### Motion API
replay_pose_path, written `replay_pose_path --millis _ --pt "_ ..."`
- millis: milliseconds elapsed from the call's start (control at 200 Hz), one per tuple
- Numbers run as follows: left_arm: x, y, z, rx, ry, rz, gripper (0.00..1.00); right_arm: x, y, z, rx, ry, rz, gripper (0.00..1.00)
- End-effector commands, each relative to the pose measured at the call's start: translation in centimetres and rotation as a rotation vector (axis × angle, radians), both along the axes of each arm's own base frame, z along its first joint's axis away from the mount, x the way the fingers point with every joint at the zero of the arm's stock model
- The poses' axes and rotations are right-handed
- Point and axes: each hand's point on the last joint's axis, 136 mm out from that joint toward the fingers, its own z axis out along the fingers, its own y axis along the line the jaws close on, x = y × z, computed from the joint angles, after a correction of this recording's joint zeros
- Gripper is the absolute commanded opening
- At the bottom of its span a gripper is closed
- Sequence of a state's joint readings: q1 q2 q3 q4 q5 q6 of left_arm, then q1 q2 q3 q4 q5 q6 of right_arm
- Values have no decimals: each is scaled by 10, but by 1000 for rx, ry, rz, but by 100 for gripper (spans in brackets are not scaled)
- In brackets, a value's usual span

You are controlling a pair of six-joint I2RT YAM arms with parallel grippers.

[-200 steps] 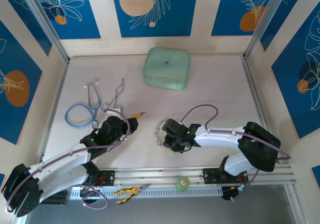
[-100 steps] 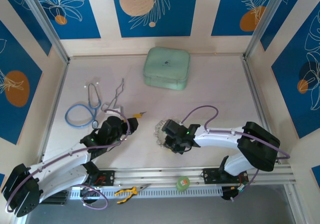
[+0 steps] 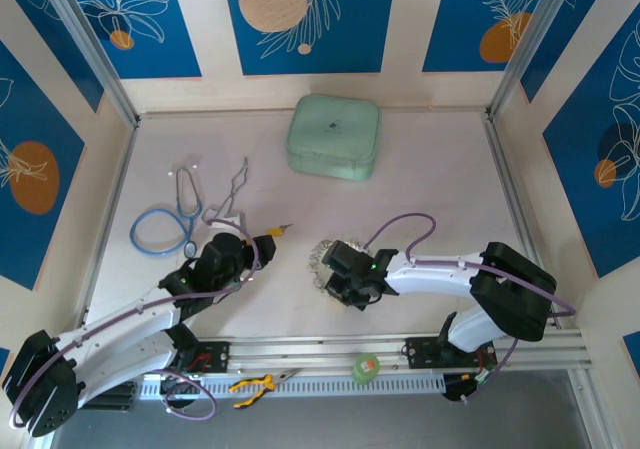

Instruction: Put the keys on the keyring

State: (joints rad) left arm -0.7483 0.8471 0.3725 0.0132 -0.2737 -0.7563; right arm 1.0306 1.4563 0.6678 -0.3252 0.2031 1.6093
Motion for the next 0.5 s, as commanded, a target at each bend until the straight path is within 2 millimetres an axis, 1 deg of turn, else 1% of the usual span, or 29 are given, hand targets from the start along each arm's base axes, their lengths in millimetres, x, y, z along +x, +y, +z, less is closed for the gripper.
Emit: replay_pose_path --millis 0,90,200,370,495 --pt "-1 8 -2 24 -12 19 61 5 -13 -1 -74 -35 -21 0" --pt "0 8 -1 24 -15 19 61 2 -18 2 -101 -36 20 0" --pt "0 8 1 27 -19 20 61 -8 -33 4 -162 -30 100 0" --pt "-1 9 0 30 -20 21 61 -22 -51 16 -248 -16 318 0" --pt "0 7 1 26 -17 17 61 -28 -55 23 -287 6 473 0"
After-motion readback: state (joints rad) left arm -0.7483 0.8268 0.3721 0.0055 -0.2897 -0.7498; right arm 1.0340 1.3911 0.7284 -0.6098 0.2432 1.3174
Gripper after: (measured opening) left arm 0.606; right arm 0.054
